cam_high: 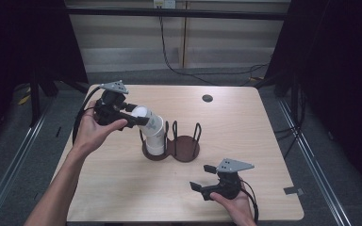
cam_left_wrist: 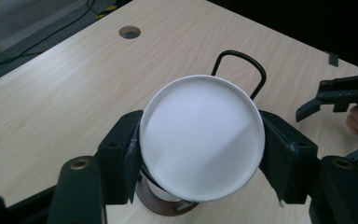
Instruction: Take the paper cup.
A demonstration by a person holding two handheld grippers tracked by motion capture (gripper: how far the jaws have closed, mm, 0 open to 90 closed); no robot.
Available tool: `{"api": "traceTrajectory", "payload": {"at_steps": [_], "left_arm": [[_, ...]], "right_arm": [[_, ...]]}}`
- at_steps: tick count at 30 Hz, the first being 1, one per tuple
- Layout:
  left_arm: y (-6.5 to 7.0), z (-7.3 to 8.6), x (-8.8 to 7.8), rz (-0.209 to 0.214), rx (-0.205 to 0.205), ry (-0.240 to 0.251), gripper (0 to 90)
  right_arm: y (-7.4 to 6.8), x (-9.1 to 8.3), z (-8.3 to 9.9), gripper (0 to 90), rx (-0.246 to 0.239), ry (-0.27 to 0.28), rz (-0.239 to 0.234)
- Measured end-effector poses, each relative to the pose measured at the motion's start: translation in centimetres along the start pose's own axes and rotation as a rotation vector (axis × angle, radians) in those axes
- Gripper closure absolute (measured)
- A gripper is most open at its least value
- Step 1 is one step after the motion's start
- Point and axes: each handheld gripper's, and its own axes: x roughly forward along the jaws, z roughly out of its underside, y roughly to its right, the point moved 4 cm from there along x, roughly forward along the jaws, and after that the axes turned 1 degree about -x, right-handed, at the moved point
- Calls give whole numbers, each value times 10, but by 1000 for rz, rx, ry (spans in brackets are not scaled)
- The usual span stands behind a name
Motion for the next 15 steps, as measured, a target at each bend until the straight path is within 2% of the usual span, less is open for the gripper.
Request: {"api": "traceTrajectory", "payload": {"at_steps": [5,7,10,15], "left_arm": [[6,3,-5,21,-6,39,372],[7,4,-6,27,2,40,372],[16,8,-8,20,12,48,372],[30,14,-8,55,32,55,372]], "right_arm": [[0,0,-2,139,7,10,-3],[-1,-1,-3,137,6,12,-5],[-2,-2,-5,135,4,22,-8],[-2,-2,-8,133,2,31,-10]]}}
